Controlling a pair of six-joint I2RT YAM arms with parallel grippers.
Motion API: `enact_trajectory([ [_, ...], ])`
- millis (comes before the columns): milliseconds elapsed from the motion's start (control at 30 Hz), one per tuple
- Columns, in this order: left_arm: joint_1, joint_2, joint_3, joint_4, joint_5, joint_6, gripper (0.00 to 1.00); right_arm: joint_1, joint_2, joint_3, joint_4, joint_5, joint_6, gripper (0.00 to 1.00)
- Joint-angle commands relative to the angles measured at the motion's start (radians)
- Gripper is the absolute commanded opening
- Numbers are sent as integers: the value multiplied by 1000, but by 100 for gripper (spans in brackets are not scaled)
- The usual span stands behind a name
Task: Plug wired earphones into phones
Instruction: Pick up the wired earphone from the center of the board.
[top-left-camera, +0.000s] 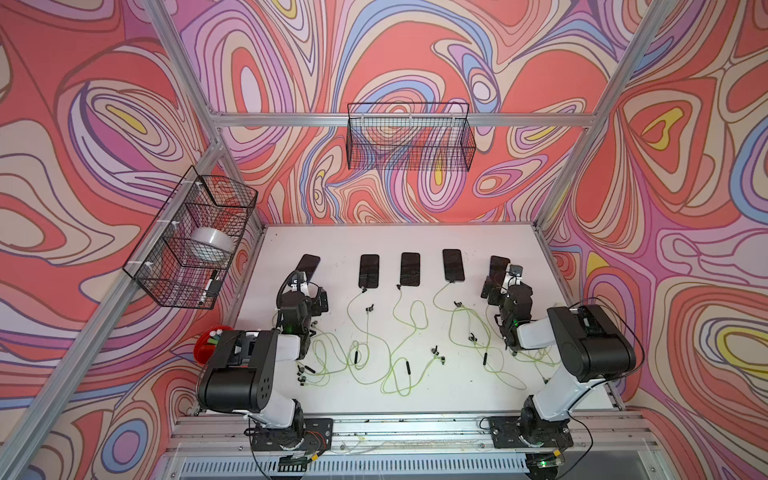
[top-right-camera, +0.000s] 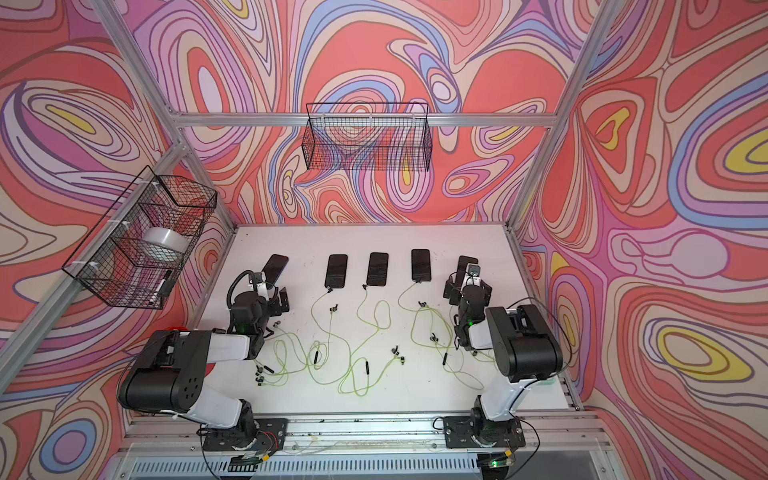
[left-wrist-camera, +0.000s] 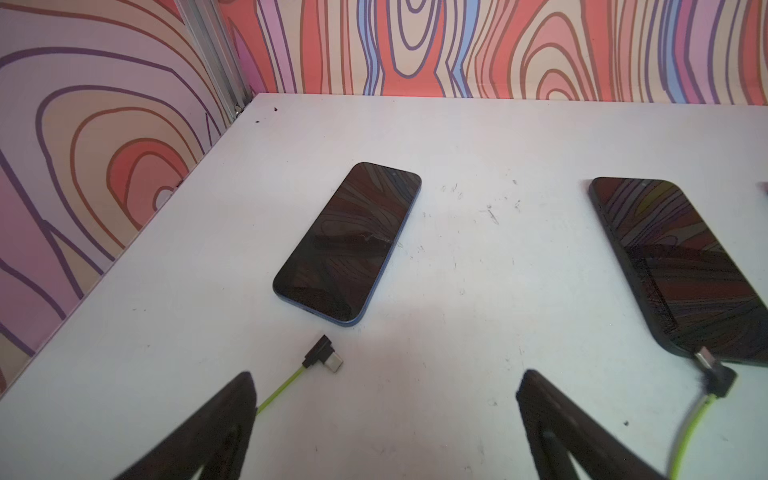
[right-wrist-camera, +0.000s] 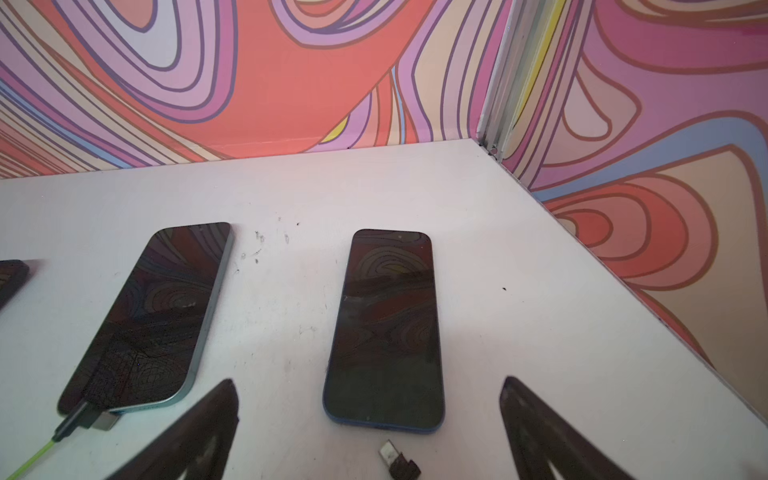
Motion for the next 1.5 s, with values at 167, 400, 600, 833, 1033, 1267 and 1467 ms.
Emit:
enact_trajectory([
  [167, -1, 4, 5, 18, 2, 15, 100, -6, -3, 15, -5, -7, 12, 98],
  [400, -1, 5, 7, 17, 3, 14, 100, -6, -1, 16, -8, -7, 10, 99],
  [600, -2, 7, 8, 14, 4, 16, 100, -10, -1, 18, -16, -13, 13, 98],
  [833, 1, -11, 28, -32, 2, 19, 98, -32, -69, 56, -144, -9, 43, 98],
  [1033, -14, -194, 212, -418, -160, -18, 100, -33, -281, 331, -837, 27, 77, 98],
  [1267, -18, -312, 455, -814, -43, -208, 98, -41, -220, 641, -1503, 22, 255, 91],
  [1467, -65, -308, 483, -850, 202, -486, 89, -41, -105, 731, -1652, -103, 453, 67],
])
